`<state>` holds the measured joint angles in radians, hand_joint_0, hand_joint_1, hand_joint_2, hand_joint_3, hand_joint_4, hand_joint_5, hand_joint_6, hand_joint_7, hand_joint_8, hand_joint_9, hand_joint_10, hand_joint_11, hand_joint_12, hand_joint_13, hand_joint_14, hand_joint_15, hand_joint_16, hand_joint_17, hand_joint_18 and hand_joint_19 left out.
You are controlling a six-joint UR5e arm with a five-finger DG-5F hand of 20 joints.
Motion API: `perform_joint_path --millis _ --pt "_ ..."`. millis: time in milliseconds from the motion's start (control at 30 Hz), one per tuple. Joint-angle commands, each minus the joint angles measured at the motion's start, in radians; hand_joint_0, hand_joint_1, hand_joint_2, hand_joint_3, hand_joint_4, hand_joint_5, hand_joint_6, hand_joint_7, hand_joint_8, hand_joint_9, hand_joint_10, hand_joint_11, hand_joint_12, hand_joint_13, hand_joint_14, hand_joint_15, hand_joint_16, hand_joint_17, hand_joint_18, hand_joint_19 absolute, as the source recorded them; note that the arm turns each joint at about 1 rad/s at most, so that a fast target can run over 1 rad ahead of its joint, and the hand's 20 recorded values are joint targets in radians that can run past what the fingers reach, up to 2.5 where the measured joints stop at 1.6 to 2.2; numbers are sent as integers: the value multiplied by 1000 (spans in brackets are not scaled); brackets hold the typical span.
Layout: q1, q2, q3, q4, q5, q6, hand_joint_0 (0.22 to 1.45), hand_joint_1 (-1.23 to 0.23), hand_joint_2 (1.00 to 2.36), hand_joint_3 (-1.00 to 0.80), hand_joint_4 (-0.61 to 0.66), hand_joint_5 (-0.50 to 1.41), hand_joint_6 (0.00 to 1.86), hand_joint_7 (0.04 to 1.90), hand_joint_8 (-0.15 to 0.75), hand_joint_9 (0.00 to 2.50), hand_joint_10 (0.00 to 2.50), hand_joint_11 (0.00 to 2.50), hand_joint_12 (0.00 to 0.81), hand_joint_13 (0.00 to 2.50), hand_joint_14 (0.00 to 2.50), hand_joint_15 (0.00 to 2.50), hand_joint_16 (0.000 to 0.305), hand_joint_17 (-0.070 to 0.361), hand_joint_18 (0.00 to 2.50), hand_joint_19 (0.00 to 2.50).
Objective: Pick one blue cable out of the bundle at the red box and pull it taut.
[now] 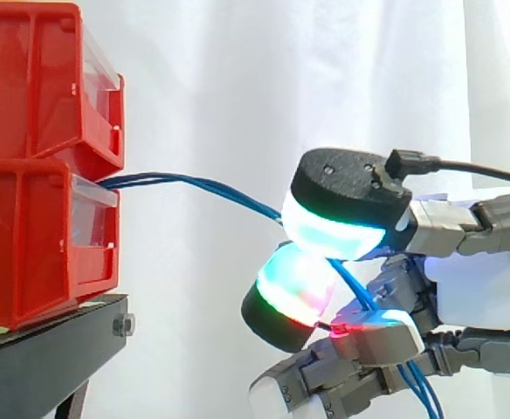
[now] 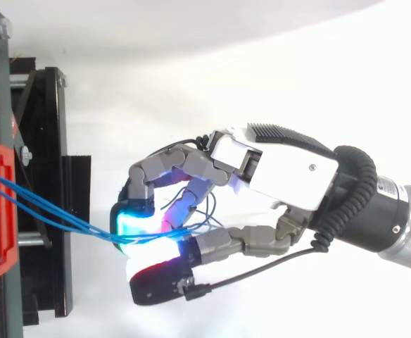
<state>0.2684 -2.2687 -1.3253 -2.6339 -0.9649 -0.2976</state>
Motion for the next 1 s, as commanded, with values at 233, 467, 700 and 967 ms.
perform_joint_path --millis 233,467,700,967 --pt "0 2 1 0 0 15 633 -808 1013 -248 97 -133 897 1156 315 1255 14 1398 360 666 14 364 52 118 512 345" --pt "0 0 0 0 0 31 747 -932 1000 -500 24 -143 883 1129 305 1205 16 1374 348 654 13 338 51 115 520 266" --pt "0 0 3 -14 0 60 553 -930 1000 -500 129 -135 870 1125 324 1197 15 1353 354 650 15 354 53 119 522 302" --pt "0 0 6 -17 0 64 406 -730 1000 -500 139 -130 875 1061 382 1249 9 1315 412 674 12 352 65 147 561 325"
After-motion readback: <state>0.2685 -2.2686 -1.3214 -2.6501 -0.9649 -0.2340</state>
